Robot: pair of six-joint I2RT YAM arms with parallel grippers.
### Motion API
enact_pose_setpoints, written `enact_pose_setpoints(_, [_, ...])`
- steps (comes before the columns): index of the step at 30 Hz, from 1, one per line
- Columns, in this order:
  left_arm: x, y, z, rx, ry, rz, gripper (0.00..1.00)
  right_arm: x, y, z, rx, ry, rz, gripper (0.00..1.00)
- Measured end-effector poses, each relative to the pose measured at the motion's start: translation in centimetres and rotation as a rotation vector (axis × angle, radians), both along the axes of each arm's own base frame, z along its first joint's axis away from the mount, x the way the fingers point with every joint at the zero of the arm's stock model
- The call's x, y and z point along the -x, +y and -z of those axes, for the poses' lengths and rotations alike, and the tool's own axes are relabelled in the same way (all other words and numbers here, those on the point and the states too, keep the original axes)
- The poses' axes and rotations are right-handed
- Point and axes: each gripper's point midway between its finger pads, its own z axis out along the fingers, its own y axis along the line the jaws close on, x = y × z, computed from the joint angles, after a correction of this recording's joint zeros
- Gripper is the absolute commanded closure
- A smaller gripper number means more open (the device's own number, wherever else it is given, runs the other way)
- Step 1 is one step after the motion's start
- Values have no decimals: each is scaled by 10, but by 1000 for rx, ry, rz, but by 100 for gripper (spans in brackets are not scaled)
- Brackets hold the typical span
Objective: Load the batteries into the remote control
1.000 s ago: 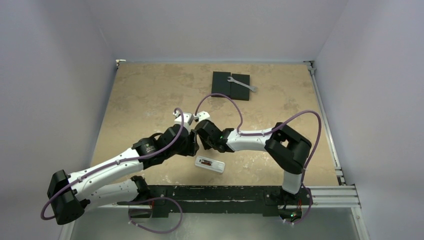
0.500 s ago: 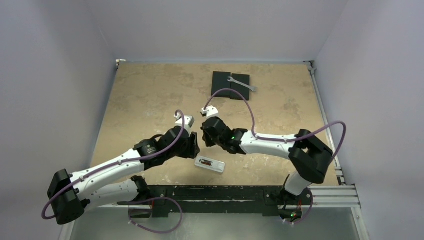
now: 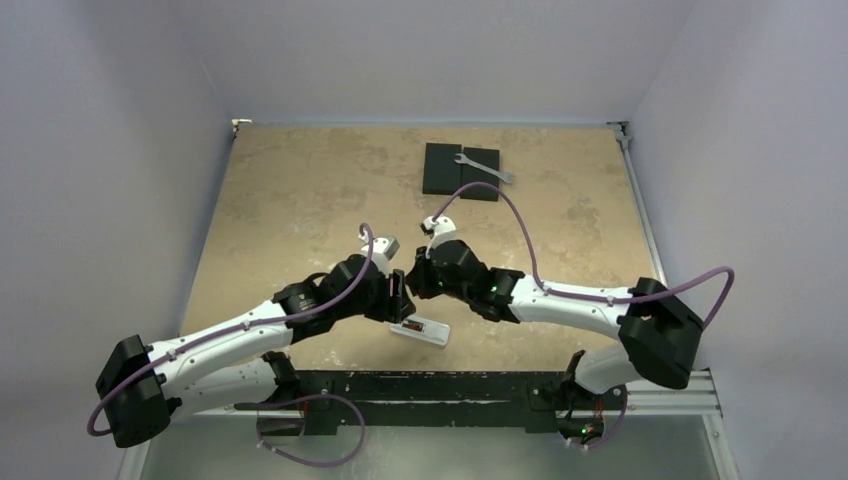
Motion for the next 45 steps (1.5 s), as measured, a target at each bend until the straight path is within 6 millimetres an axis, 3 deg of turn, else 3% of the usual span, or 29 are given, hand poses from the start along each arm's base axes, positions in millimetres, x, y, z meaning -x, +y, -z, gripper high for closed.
enact_pose_setpoints(12, [1, -17, -13, 86, -12, 47, 47, 9, -7, -44, -165, -33, 16, 100])
enact_pose_setpoints(21, [-1, -24, -19, 126, -19, 46, 48, 15, -6, -47, -215, -14, 8, 100])
enact_pose_setpoints(34, [-8, -30, -30, 154, -51, 36, 55, 23, -4, -69, -317, -11, -19, 100])
enact_pose_setpoints(45, [-12, -29, -34, 157, -65, 23, 47, 22, -5, -73, -330, -16, -15, 100])
